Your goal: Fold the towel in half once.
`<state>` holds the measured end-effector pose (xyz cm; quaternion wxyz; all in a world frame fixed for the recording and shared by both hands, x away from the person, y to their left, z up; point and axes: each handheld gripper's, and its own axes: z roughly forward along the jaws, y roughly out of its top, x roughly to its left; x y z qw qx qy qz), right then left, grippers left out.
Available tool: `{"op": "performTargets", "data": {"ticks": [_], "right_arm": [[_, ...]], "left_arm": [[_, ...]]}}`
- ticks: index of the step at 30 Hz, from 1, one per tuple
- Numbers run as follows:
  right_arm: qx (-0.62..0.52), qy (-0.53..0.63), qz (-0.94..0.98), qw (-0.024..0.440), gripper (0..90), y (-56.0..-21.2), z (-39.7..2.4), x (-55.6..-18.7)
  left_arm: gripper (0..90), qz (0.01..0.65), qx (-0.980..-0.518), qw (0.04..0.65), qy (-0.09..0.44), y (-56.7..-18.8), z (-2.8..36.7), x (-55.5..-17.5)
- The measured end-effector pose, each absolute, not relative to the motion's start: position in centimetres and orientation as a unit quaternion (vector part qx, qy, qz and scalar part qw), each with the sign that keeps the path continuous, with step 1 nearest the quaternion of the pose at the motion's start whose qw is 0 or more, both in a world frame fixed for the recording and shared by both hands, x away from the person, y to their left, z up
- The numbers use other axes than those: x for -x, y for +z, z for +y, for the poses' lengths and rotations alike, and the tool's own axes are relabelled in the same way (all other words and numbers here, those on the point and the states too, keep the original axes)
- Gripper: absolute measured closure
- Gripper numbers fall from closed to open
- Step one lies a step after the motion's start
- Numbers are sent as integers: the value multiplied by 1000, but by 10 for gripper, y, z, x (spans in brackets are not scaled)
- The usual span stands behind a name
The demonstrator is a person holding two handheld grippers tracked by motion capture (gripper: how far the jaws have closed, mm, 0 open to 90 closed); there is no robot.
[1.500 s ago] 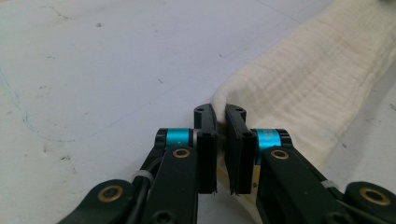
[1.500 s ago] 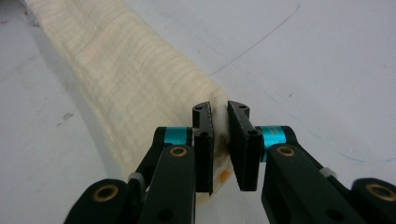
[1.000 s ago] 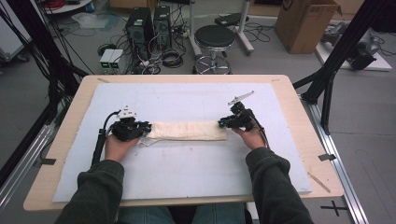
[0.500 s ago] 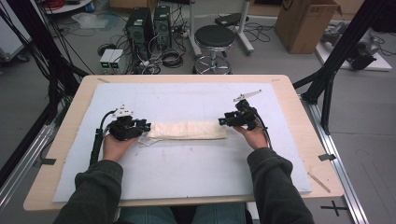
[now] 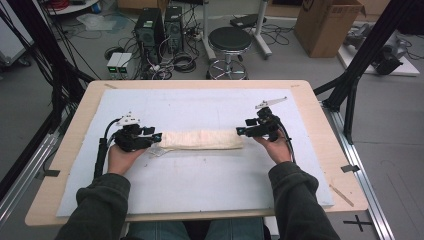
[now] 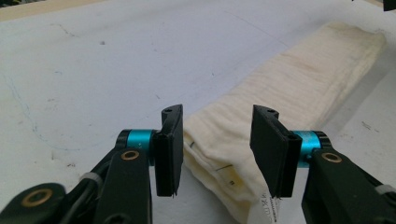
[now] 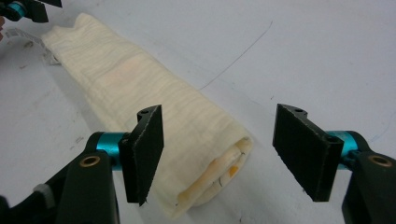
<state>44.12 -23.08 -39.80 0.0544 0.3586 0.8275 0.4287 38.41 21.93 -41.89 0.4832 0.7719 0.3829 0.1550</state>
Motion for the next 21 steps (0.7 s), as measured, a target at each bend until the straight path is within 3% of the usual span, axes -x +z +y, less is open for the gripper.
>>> {"op": "performTargets", "data": {"ticks": [10, 21], "right_arm": [[-360, 435, 823, 65, 235, -389, -232, -433], [-357, 438, 821, 78, 206, -383, -235, -427]], "left_arm": [[493, 379, -774, 483, 155, -413, 219, -378], [444, 377, -773, 485, 157, -408, 221, -372]]}}
